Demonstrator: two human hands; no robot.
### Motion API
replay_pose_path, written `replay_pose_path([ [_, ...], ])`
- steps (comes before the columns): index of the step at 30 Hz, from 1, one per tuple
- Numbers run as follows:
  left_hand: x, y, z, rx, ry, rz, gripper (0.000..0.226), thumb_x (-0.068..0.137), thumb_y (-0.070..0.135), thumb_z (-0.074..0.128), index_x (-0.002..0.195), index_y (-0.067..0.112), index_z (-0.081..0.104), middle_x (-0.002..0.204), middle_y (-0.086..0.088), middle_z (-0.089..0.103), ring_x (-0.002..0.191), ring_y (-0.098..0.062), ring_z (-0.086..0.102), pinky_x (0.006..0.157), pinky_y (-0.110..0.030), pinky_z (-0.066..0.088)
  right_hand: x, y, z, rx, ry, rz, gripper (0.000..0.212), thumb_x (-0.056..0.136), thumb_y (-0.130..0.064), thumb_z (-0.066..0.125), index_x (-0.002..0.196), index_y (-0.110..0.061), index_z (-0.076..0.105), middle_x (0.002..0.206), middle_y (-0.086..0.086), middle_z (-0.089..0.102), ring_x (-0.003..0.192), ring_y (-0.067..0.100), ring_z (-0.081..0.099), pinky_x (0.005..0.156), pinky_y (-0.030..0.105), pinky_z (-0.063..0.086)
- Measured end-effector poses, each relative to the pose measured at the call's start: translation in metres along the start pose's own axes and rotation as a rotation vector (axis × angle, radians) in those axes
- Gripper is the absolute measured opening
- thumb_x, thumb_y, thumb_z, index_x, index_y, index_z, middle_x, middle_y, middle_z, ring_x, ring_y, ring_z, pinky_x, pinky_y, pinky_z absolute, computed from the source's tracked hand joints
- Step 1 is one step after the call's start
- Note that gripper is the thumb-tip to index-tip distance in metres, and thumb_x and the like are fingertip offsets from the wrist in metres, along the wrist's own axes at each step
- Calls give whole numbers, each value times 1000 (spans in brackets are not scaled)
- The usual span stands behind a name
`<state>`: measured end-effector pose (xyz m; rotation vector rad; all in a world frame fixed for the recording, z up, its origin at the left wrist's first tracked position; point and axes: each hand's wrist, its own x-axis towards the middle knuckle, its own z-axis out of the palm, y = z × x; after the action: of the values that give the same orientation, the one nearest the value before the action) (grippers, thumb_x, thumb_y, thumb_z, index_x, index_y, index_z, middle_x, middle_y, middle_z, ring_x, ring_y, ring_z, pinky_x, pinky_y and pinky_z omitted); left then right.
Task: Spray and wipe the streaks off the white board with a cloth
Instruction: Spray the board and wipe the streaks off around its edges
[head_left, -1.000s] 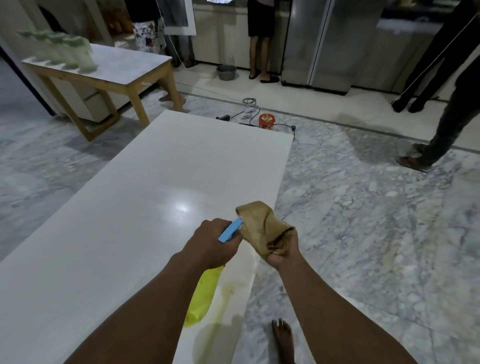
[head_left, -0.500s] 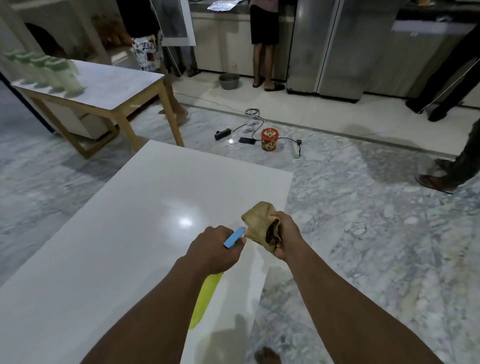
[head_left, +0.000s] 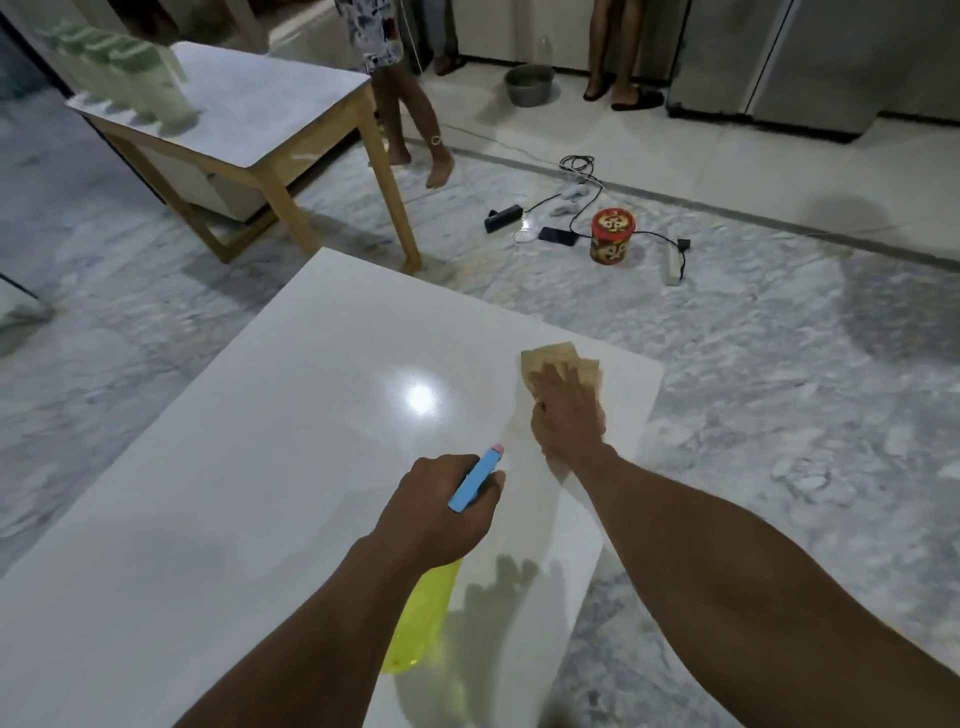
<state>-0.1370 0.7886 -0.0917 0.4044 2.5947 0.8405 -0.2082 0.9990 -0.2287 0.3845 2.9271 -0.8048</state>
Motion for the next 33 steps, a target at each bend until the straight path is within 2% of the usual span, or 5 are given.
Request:
replay_pose_path([
  [12, -24, -27, 2, 20, 19, -70, 40, 102, 39, 57, 77, 9, 58, 67, -19, 63, 60, -39, 69, 63, -56, 58, -89, -28, 47, 136, 2, -273, 67, 79, -9, 34, 142, -21, 51, 153, -3, 42, 148, 19, 24, 122, 42, 8],
  [18, -67, -36, -1, 35, -11, -25, 30, 100, 39, 59, 81, 15, 63, 69, -12, 65, 60, -35, 70, 61, -53, 59, -182, -51, 84, 205, 7, -318, 69, 79, 6, 59, 140, -26, 48, 143, 4, 55, 139, 25, 42, 114, 55, 32],
  [21, -105, -40, -1, 33, -25, 16, 26, 97, 37, 60, 86, 15, 66, 73, -8, 67, 62, -32, 70, 63, -49, 60, -232, -81, 70, 292, -123, -135, 55, 90, 2, 52, 137, -25, 56, 149, -7, 46, 142, 13, 35, 117, 28, 28],
  [29, -226, -60, -2, -9, -17, 88, 30, 101, 34, 60, 86, 8, 65, 72, -16, 65, 64, -40, 69, 62, -51, 59, -335, -107, 29, 1477, -232, 526, 31, 82, -25, 66, 99, 0, 70, 84, 17, 70, 74, 32, 68, 62, 38, 57],
  [33, -258, -60, 0, 57, -49, 138, 33, 101, 33, 60, 81, 6, 62, 74, -15, 65, 61, -30, 60, 64, -48, 52, -384, -99, 30, 2108, -212, 623, 52, 81, -35, 63, 115, 4, 64, 113, 30, 63, 105, 42, 60, 96, 50, 49],
])
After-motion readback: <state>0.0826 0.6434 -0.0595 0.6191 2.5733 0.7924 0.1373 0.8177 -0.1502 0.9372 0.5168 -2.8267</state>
